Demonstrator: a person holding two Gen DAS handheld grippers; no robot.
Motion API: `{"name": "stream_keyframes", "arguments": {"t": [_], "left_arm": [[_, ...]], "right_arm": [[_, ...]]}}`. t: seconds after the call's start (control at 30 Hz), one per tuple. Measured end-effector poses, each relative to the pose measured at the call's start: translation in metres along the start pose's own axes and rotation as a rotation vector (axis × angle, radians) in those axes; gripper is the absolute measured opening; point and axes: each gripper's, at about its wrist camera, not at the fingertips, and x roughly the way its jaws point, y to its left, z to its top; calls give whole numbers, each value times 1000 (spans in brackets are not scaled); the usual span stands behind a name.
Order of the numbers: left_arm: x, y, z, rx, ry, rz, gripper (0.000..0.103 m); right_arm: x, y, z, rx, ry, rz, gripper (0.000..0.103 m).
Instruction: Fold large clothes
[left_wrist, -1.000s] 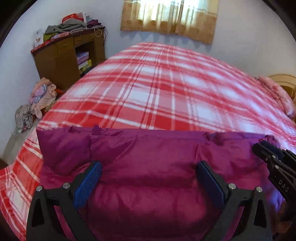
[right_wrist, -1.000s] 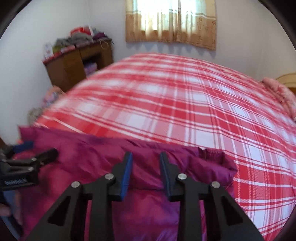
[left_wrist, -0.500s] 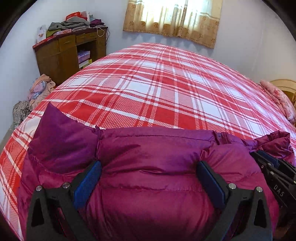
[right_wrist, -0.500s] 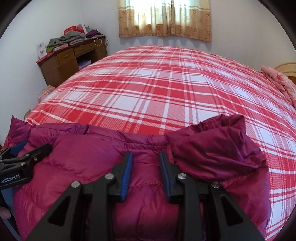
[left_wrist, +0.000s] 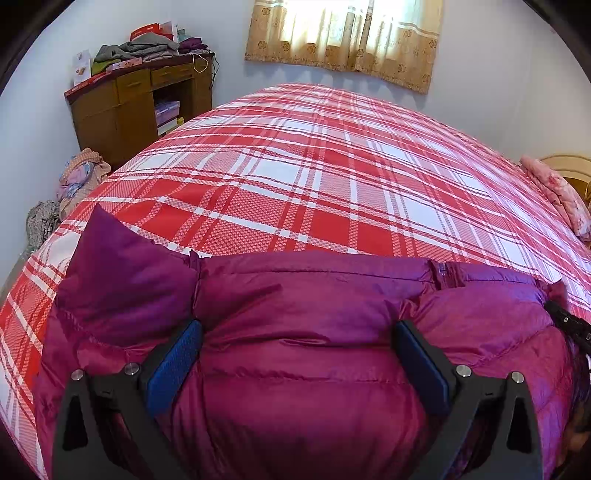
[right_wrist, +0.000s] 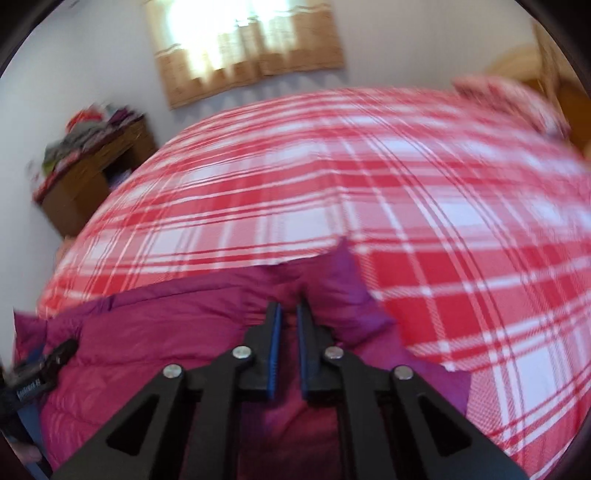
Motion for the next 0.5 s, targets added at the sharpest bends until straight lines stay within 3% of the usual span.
{"name": "stream_keyframes", "arguments": {"t": [0.1,0.4,0.5], "left_arm": [[0,0,0,0,1,1,102],[-15,2,9,82,64,4,102],[-35,30,17,40,17,80,102]], "right_arm": [[11,-5,1,31,43,13,2],[12,4,0,-11,36,-31,2],[14,4,-1,-20,33,-41,2]]}}
